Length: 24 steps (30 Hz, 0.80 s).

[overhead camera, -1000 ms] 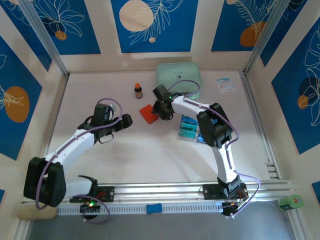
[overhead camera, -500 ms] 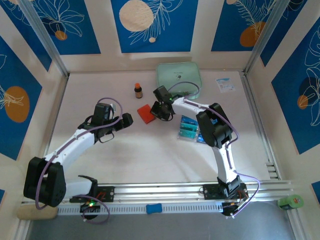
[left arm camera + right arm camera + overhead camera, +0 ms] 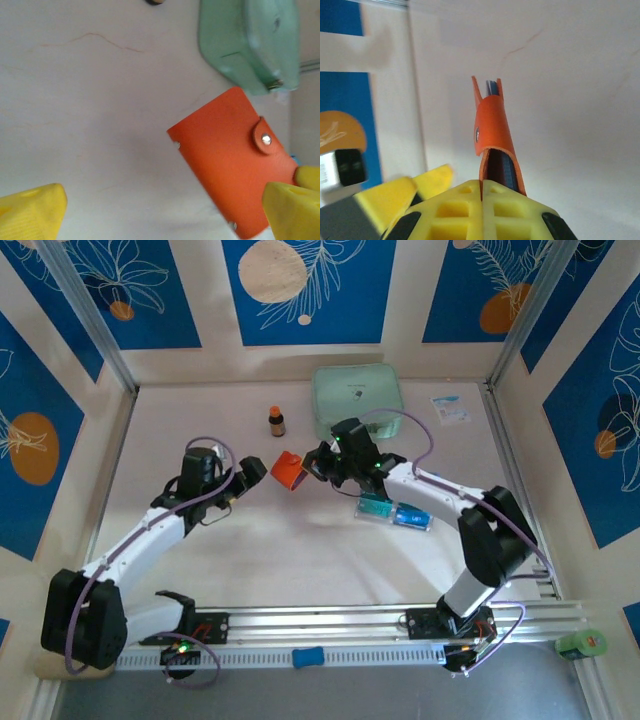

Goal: Put the credit cards into the card holder
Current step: Pick up the card holder from the center of the table.

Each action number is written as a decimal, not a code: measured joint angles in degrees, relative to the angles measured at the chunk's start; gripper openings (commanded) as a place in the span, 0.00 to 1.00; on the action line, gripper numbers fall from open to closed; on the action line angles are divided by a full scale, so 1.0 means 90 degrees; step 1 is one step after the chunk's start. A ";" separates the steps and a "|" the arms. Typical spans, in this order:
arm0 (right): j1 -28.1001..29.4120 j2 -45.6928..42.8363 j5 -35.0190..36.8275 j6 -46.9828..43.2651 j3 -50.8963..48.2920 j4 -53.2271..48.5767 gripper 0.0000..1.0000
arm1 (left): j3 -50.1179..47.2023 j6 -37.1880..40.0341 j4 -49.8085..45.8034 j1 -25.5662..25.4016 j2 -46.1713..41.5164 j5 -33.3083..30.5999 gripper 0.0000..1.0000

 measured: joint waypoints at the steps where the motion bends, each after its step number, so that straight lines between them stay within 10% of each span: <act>1: 0.0066 -0.0109 0.0005 0.0100 -0.0092 0.0124 0.00 | -0.0049 -0.0211 0.0136 0.0000 -0.0039 0.0075 1.00; 24: 0.0680 -0.0692 0.0658 0.1620 -0.0529 0.1503 0.00 | -0.0491 -0.2577 0.2200 -0.0080 -0.0355 0.0313 0.87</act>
